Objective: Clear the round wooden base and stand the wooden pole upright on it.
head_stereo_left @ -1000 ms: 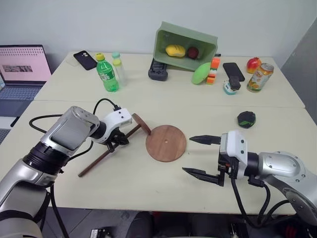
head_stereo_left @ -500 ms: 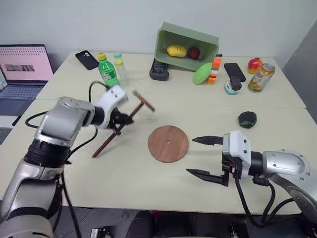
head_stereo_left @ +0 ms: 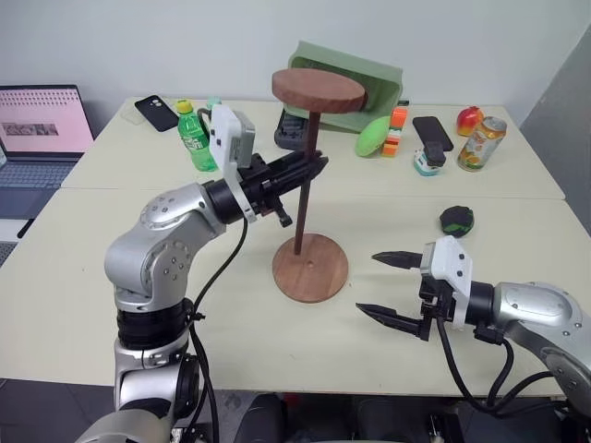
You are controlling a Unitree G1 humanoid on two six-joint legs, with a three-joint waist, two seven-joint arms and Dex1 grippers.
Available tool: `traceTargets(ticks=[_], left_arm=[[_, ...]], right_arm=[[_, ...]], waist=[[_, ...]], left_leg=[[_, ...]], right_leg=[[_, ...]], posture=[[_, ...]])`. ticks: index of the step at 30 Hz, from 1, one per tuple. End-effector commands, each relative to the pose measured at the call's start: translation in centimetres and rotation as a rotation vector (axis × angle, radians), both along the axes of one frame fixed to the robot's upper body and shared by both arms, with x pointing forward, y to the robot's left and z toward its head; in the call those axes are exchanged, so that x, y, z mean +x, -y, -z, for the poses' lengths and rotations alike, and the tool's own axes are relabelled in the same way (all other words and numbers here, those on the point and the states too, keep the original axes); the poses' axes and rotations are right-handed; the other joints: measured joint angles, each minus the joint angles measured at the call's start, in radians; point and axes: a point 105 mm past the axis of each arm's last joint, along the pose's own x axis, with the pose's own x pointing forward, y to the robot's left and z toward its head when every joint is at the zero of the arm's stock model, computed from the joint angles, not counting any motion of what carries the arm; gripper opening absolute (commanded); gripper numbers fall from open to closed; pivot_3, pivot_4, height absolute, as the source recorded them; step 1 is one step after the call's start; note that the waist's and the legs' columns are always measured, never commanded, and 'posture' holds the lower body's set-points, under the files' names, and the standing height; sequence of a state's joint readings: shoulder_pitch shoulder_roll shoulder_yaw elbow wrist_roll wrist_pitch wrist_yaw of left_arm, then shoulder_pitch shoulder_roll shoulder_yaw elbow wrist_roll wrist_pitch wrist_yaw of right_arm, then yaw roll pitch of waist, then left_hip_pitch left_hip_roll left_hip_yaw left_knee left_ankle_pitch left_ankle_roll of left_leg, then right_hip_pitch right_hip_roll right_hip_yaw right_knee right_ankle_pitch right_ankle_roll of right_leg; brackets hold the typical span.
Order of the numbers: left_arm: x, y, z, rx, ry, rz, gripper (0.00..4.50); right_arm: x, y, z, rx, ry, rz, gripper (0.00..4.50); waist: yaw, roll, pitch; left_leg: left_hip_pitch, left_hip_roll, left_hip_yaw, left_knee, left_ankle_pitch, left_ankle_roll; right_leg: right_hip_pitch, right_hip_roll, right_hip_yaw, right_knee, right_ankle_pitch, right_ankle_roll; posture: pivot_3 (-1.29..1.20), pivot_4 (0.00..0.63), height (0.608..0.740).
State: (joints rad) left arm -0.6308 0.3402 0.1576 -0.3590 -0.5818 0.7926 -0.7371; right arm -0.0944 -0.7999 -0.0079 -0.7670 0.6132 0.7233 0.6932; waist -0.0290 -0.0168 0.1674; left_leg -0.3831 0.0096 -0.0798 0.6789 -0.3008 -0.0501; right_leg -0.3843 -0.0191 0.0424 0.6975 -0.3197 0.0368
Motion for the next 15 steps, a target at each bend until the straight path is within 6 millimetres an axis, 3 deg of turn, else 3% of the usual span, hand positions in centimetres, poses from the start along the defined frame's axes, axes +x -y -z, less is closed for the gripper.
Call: traceTargets(ticks=[1,8,15], left_arm=[[-0.6,0.3,0.2,-0.027,0.044,0.008,0.26],[-0.4,1.3,2.7,-0.02,0.058,-0.002,0.26],[-0.1,1.8,3.5,-0.021,0.122,-0.033,0.26]], right_arm=[[0.3,0.0,0.0,-0.017,0.028,0.047,4.5],[0.5,-0.5,0.7,-0.025,0.002,0.081,4.5],[0.6,-0.6,0.9,-0.038,-0.021,0.088,4.5]], waist=[[0.0,0.0,0.0],[0.004,0.0,0.0],[0.003,0.0,0.0]], left_leg=[[0.001,0.0,0.0,0.0,0.0,0.0],[0.0,-0.001,0.0,0.0,0.0,0.0],[0.0,-0.001,0.0,0.0,0.0,0.0]], right_leg=[[0.0,0.0,0.0,0.0,0.0,0.0],[0.001,0.001,0.0,-0.001,0.0,0.0],[0.001,0.001,-0.001,-0.001,0.0,0.0]], posture=[[0.0,0.15,0.74],[0.0,0.15,0.74],[0.0,0.15,0.74]])
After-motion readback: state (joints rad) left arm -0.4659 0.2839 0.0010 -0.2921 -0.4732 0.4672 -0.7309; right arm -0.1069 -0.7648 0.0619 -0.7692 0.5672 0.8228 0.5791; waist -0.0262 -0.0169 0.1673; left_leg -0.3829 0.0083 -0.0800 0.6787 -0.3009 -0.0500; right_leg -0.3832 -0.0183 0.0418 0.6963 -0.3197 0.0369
